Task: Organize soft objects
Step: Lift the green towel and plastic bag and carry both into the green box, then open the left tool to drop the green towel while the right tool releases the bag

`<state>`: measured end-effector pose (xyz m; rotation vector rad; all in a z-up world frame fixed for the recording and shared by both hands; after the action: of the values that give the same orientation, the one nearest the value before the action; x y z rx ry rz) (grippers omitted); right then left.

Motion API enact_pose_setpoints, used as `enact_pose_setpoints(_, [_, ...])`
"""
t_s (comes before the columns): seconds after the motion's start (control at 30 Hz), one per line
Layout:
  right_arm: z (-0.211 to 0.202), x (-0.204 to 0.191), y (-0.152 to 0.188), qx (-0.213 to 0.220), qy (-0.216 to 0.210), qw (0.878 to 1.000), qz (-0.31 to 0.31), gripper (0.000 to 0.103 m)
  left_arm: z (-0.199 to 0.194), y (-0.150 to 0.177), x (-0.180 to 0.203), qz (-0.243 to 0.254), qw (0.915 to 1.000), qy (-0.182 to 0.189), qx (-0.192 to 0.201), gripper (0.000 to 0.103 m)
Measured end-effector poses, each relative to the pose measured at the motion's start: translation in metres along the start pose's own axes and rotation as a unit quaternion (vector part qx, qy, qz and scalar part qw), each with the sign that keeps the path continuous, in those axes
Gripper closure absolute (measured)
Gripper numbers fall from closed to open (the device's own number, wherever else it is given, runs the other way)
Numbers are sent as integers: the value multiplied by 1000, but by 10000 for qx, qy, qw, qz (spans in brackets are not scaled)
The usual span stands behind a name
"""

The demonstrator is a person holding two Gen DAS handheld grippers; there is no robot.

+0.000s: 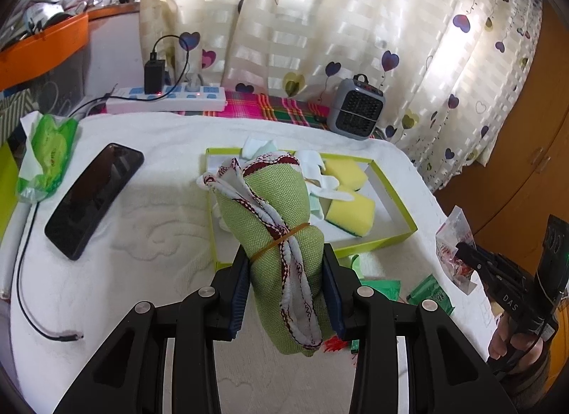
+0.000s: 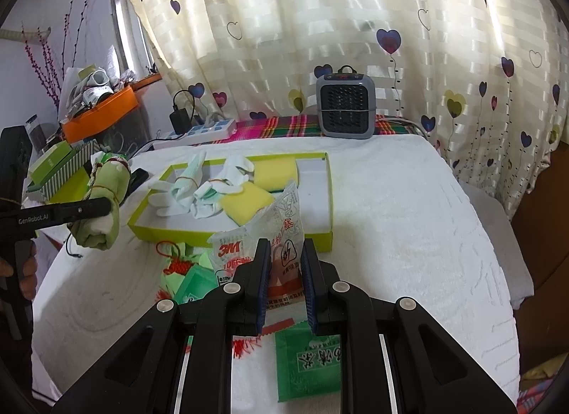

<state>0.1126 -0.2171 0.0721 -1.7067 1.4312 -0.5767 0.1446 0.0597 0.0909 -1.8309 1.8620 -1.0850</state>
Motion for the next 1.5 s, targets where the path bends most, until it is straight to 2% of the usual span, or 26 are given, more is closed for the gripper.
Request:
enact_pose_setpoints(0.47, [30,4,-27,-89,71,9999,-38,85,33,-29,-7,61,9999,-61,-124,67])
enact_pose_setpoints(0.9, [93,24,-58,-338,691,9970,-15,85,78,-50,-16,167,9990,-236,-334,67])
enact_pose_setpoints(1.1, [120,20,-57,-548,1096,9911,-512,85,99,-51,-21,140,9982,-305,-494,67])
enact_pose_setpoints(1.5, [147,6,-52,-774,1058,9862,-1013,85,122,-48,-21,147,9965,-355,-744,62])
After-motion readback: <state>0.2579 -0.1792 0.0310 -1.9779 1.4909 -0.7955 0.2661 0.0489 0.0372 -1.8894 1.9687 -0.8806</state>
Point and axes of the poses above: each gripper's, at about its wrist camera, not at the fingertips, and z roughly the way its jaws point, x to its right, y to its underside, the point moved 1 cm from there along z, roughly the way its jaws point, and after that the axes turned 3 degrees about x, right-handed, at the moved point
